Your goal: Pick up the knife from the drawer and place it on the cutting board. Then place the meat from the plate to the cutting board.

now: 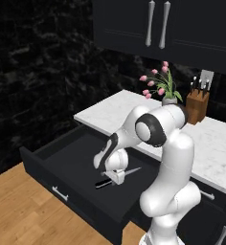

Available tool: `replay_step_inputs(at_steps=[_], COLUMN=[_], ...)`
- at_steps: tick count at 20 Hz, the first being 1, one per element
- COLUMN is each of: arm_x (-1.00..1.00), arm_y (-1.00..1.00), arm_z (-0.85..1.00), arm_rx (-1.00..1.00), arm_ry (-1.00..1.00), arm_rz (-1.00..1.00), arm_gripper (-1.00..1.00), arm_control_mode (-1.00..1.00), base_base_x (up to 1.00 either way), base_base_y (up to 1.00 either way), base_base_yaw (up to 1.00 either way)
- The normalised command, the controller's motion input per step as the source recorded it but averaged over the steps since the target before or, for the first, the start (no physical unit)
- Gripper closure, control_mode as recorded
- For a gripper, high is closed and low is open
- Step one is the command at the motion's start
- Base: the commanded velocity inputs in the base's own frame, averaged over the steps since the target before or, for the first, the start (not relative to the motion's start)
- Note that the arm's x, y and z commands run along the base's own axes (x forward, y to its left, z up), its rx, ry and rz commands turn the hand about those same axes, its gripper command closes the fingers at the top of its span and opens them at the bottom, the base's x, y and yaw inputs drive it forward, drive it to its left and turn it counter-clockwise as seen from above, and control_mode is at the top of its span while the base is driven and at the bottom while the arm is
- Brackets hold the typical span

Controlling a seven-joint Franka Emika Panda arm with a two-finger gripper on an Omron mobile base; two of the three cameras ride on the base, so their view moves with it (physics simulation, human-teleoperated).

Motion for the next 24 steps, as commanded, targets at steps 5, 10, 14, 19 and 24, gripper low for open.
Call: replay_step_inputs(at_steps=[5, 10, 14, 19, 24], arm_x=[0.08, 0.14, 0.17, 0.10, 0.00], arm_y=[0.01, 0.11, 0.20, 0.12, 0.00], arm_z=[-0.14, -0.13, -0.23, -0.17, -0.19], arm_rx=[0.00, 0.00, 0.00, 0.00, 0.00], arm_ry=[0.00, 0.00, 0.00, 0.01, 0.00], arm_rz=[0.00, 0.00, 0.00, 0.00, 0.00], arm_gripper=[-1.00, -1.00, -1.00, -1.00, 1.00], arm_control_mode=[-1.00, -1.00, -1.00, -1.00, -1.00], base_base_x=[0.00, 0.00, 0.00, 0.00, 0.00], base_base_y=[0.00, 0.00, 0.00, 0.00, 0.00], base_base_yaw=[0.00, 0.00, 0.00, 0.00, 0.00])
